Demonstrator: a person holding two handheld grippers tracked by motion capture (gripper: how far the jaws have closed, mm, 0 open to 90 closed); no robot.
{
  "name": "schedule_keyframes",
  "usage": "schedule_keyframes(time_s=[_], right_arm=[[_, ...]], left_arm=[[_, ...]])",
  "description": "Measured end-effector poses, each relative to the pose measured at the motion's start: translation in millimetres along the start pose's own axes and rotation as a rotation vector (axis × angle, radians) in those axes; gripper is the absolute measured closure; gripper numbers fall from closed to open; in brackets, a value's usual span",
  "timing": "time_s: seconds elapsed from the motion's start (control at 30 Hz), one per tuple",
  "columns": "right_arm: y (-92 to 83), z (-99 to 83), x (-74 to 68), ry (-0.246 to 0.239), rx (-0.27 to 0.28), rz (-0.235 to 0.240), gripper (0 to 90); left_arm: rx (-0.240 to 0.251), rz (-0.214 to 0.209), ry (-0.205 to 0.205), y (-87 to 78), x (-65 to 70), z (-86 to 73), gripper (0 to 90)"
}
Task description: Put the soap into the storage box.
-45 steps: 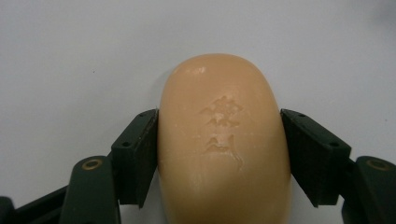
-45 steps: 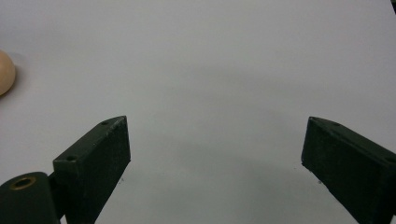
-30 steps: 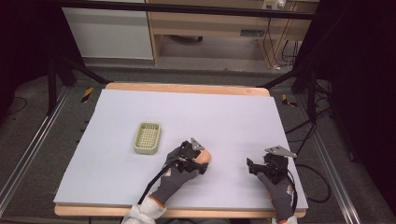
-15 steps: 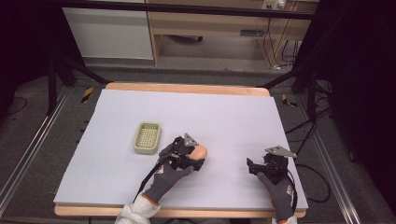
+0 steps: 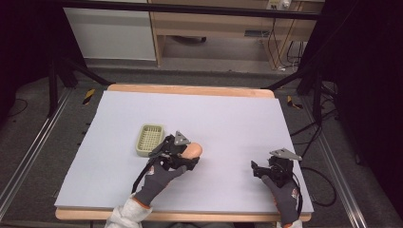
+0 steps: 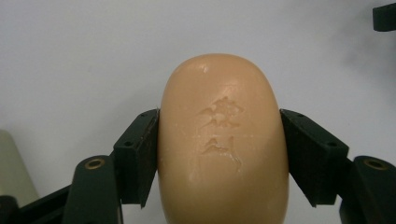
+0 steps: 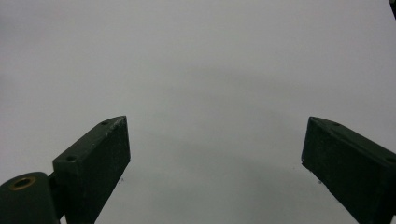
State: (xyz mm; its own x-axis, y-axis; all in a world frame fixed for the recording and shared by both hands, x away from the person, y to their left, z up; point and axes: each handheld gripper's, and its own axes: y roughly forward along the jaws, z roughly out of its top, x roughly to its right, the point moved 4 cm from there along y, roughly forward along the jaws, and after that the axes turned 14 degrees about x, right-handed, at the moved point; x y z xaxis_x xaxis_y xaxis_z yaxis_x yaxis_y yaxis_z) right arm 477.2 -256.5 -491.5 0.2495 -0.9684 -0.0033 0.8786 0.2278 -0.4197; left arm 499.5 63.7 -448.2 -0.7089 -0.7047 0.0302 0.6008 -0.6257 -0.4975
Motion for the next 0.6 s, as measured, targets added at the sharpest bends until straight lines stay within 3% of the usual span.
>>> schedule_keyframes(time_s=[0.6], right_arm=[[-1.0,0.6,-0.4,0.0,0.004,0.0,8.3]], left_arm=[[0.055,0.072,-0.067,-38.8,-37.5,-8.2,31.8]])
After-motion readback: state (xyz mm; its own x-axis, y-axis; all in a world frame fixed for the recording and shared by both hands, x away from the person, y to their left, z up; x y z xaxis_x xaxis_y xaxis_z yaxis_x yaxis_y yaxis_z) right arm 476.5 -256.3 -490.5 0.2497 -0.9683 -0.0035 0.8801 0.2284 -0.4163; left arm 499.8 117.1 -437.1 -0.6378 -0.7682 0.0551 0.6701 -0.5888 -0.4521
